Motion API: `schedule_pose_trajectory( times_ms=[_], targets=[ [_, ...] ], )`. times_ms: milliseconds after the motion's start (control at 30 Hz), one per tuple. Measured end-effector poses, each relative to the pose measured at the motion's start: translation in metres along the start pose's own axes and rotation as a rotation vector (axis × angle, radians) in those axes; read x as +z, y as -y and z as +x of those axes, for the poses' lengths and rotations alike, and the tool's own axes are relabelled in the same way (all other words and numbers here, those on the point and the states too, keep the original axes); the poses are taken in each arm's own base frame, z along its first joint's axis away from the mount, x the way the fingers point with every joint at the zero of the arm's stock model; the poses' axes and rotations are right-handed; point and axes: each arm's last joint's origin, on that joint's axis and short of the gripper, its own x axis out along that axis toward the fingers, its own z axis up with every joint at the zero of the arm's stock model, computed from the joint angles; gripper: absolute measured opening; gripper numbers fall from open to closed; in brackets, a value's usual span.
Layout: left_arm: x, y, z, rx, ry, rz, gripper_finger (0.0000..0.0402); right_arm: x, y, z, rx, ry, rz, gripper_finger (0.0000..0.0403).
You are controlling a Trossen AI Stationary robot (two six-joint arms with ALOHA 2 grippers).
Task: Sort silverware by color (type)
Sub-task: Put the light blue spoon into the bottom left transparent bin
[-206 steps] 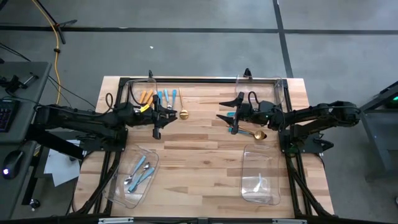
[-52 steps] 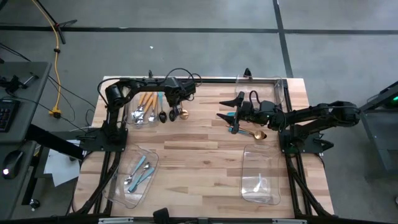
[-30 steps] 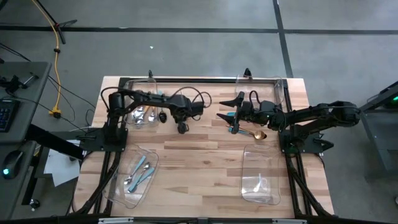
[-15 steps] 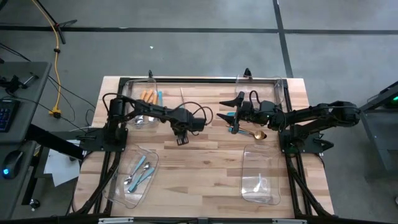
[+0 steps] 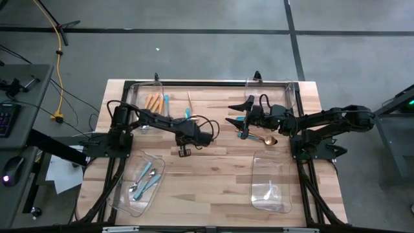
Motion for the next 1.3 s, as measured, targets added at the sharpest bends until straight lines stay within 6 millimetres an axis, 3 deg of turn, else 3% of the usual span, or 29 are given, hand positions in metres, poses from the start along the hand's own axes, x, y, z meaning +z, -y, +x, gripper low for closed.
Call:
schedule_pose_trajectory(
  times_ms=[200, 367, 633, 1133, 1300],
  targets=[
    [0.01, -0.013, 0.0, 0.116, 0.087, 0.013, 0.0, 0.0, 0.0, 0.0, 0.0, 0.0, 0.0, 0.0243],
    [0.025, -0.027, 0.005, 0.087, 0.183, 0.049, 0.0, 0.0, 0.0, 0.0, 0.0, 0.0, 0.0, 0.0243],
    [0.028, -0.046, 0.012, 0.076, 0.165, 0.014, 0.0, -0.003, 0.0, 0.0, 0.002, -0.027, -0.002, 0.0243],
    [0.03, -0.042, 0.003, -0.045, 0.239, 0.014, 0.0, -0.003, 0.0, 0.0, 0.002, -0.033, -0.003, 0.0243],
    [0.022, -0.039, -0.004, -0.021, 0.212, -0.004, 0.0, -0.004, 0.0, 0.0, 0.002, -0.037, 0.005, 0.0243]
  ],
)
